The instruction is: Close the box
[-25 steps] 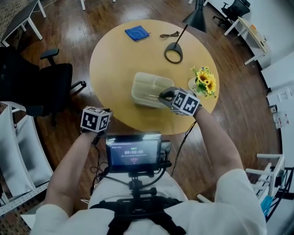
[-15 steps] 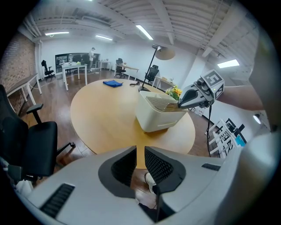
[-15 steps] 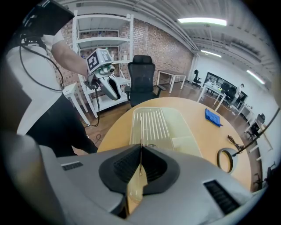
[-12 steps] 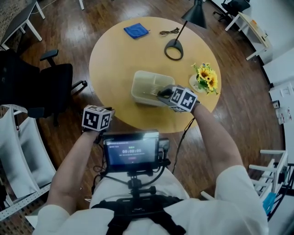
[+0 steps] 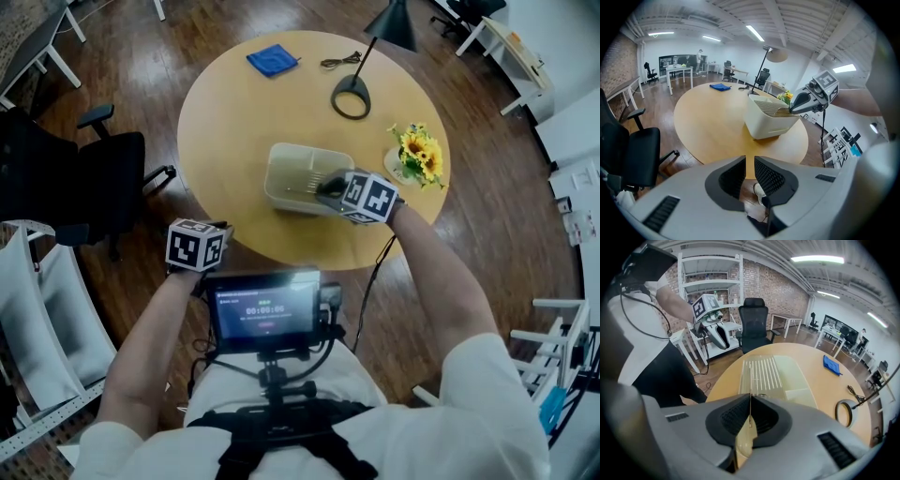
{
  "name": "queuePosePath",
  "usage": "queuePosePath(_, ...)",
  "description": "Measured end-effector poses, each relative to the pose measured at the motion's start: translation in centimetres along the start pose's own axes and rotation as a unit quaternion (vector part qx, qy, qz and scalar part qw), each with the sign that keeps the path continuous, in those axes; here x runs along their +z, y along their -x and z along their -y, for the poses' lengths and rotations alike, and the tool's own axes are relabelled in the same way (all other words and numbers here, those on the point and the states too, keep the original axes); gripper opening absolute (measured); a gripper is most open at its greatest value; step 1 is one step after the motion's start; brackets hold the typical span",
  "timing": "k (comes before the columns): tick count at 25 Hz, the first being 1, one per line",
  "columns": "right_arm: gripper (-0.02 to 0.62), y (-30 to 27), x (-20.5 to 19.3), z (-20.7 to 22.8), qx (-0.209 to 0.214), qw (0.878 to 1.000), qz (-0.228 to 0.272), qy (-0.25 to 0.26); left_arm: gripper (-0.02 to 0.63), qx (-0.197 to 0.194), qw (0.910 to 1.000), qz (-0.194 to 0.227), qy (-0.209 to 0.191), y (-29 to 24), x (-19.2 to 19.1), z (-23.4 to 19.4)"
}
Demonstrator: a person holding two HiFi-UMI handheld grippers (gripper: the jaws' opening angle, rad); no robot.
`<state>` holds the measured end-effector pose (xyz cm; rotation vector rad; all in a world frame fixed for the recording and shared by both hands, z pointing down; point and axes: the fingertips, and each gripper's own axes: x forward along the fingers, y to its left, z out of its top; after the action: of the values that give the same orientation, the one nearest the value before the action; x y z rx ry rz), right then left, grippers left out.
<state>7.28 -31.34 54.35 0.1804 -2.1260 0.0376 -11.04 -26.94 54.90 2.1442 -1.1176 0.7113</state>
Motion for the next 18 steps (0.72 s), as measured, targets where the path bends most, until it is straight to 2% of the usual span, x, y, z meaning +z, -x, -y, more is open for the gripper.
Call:
queuePosePath(6, 0.009, 0.08, 0.08, -0.51, 0.019, 1.000, -0.001, -0.014, 0.064, -0.004, 1.0000, 0.001, -0.001, -0.16, 0.01, 0.09)
queuePosePath(18, 0.011, -0.18, -0.22, -0.34, 0.005, 1.000, -0.005, -0.006, 0.064, -0.006, 1.0000, 0.000, 0.000, -0.32, -0.10, 0.06)
